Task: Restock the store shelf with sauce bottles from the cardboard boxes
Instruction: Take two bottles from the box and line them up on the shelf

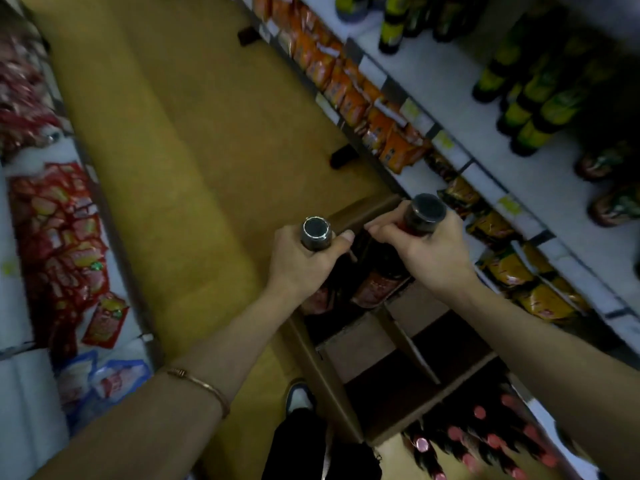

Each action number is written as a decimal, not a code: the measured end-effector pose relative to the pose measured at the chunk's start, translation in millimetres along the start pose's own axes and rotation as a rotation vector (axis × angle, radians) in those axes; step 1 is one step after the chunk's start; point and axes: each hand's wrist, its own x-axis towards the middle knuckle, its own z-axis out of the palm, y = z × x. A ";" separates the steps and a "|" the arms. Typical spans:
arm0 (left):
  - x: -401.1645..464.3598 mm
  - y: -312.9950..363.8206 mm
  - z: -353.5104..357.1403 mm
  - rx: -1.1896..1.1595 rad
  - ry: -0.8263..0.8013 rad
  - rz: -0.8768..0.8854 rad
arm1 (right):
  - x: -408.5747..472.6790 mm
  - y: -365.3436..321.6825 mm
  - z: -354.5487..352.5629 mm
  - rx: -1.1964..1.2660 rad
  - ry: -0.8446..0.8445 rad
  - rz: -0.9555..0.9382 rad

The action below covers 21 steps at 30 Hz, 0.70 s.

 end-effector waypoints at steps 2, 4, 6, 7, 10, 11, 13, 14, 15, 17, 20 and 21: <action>-6.6 56.5 -9.2 -0.004 -0.030 0.072 | -9.8 -43.8 -32.6 0.017 0.059 -0.048; -13.7 108.3 -15.4 -0.026 -0.071 0.129 | -18.3 -89.0 -61.3 0.014 0.112 -0.084; -19.9 157.5 -20.0 -0.043 -0.099 0.169 | -25.7 -131.8 -88.5 0.010 0.151 -0.111; -22.8 180.8 -22.2 -0.046 -0.111 0.188 | -30.0 -152.4 -101.8 -0.003 0.170 -0.129; -31.3 247.9 -25.5 -0.052 -0.190 0.274 | -46.6 -204.3 -141.3 -0.048 0.226 -0.171; -34.2 269.5 -25.9 -0.045 -0.231 0.308 | -53.4 -218.4 -153.4 -0.066 0.251 -0.163; -38.9 311.5 -26.9 -0.035 -0.313 0.378 | -67.3 -245.0 -175.8 -0.075 0.300 -0.132; -40.5 330.9 -26.8 -0.035 -0.347 0.403 | -73.9 -257.3 -186.7 -0.073 0.327 -0.115; -42.1 348.7 -26.7 -0.043 -0.376 0.423 | -80.7 -269.4 -197.1 -0.078 0.360 -0.100; -48.9 379.9 -26.8 -0.081 -0.434 0.467 | -96.4 -294.1 -215.2 -0.094 0.424 -0.082; -65.7 415.8 -28.8 -0.098 -0.493 0.553 | -123.8 -326.3 -233.8 -0.124 0.497 -0.091; -71.3 424.8 -29.9 -0.099 -0.513 0.568 | -132.8 -334.3 -238.7 -0.129 0.511 -0.092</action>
